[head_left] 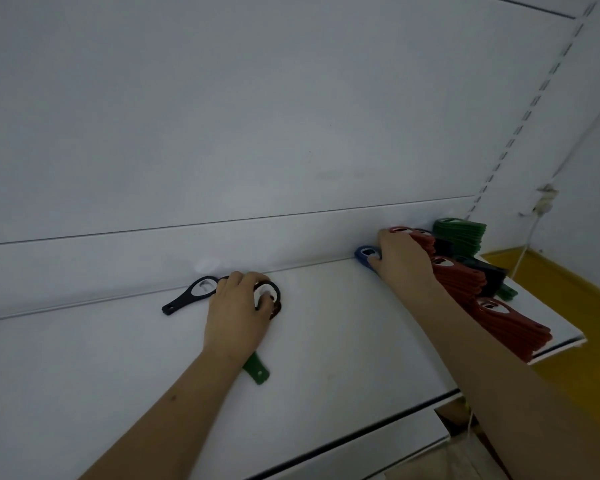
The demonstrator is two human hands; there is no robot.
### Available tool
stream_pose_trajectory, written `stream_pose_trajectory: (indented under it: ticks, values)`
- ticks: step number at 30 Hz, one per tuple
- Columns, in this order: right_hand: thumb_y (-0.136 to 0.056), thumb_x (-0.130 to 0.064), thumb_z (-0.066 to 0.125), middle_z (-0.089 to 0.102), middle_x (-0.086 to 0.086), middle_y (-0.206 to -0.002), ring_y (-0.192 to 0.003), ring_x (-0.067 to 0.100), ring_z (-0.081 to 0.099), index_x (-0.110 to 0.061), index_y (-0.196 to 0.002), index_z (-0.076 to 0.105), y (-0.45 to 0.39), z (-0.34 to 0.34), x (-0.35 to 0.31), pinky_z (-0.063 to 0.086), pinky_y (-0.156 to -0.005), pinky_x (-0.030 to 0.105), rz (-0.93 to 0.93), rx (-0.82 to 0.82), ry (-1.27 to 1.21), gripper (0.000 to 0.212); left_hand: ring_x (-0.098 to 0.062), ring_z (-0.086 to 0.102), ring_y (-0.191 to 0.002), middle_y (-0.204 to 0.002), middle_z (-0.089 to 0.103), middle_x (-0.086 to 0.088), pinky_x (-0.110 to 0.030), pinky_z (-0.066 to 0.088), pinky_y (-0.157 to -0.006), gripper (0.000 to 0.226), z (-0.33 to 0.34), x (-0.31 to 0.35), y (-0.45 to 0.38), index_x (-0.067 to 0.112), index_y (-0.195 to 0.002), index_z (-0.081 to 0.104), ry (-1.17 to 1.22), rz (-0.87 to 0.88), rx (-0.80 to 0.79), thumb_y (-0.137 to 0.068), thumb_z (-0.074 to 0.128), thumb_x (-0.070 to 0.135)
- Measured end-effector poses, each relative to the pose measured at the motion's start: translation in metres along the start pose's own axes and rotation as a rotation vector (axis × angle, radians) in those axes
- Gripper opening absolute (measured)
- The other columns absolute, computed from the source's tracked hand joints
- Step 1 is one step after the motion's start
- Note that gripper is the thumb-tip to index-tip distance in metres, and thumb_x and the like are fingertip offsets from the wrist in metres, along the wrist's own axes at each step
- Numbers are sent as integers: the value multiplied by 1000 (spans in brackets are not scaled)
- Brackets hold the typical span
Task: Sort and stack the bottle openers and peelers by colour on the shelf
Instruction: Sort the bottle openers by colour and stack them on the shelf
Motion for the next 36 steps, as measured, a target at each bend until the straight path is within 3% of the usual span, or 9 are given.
stream_pose_trajectory:
  ticks: [4,7,9,13,16,22,28,32,36]
  values:
    - [-93,-37,59,59,-1,-82,-75,19,57,-16,-88,57,44,-22,-42,43,-61,32,7,117,-295,22,-3,58,-85,-90,64,9,-14,44,-79,14,-33,6,-3,21,-97,70,372,-72,97,-92,64,10]
    - [-88,-51,63,61,-10,-80,-71,6,56,-23,-84,61,85,-3,-95,48,-66,26,-76,-118,-549,28,0,56,-62,-75,65,10,-17,46,-61,10,-68,-12,-17,23,-91,71,583,-246,158,-93,65,15]
    - [-84,-55,64,61,-11,-85,-72,2,54,-26,-88,61,102,11,-128,46,-66,20,-140,-233,-617,30,-10,58,-63,-73,65,4,-23,45,-54,8,-79,-32,-21,21,-90,72,674,-366,118,-93,66,17]
    - [-85,-50,67,51,-8,-107,-78,1,50,-25,-107,57,103,28,-164,46,-74,21,-239,-251,-613,35,-16,58,-70,-82,68,-11,-24,46,-57,6,-94,-62,-9,18,-92,71,643,-435,96,-94,65,20]
    - [-83,-48,72,42,-1,-122,-93,10,50,-19,-128,51,88,40,-167,43,-79,22,-186,-313,-563,57,-9,63,-60,-76,72,-3,-21,43,-50,12,-101,-73,5,12,-97,65,596,-441,93,-98,59,23]
    - [-72,-45,83,53,2,-103,-86,12,52,-6,-111,56,70,54,-180,37,-60,19,-144,-585,-540,62,-21,58,-49,-74,72,-11,-25,37,-44,10,-101,-74,18,15,-102,50,671,-335,113,-104,46,24]
    - [-77,-18,81,67,-2,-73,-53,6,57,-14,-83,67,56,42,-173,45,-55,19,-78,-463,-809,16,-11,49,-57,-74,67,-2,-18,39,-49,14,-88,-80,19,15,-106,59,758,-412,10,-104,47,21]
    - [-81,-13,78,67,-5,-66,-53,6,57,-17,-79,72,42,0,-179,47,-57,15,-157,-265,-1070,7,-7,50,-61,-80,66,-3,-15,37,-52,17,-86,-73,20,14,-107,63,801,-366,-80,-103,46,18]
    - [-81,-21,78,68,-14,-64,-57,-2,59,-27,-76,73,38,-27,-215,44,-61,9,-337,-239,-961,9,-5,50,-67,-77,58,5,-13,39,-60,19,-93,-70,17,18,-104,61,750,-304,-42,-106,43,23]
Point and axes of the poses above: each hand's wrist, its own y-axis away from the middle knuckle, its own z-axis out of the palm, x = y × z, the point moved 9 cm from there along -y, towards the middle knuckle
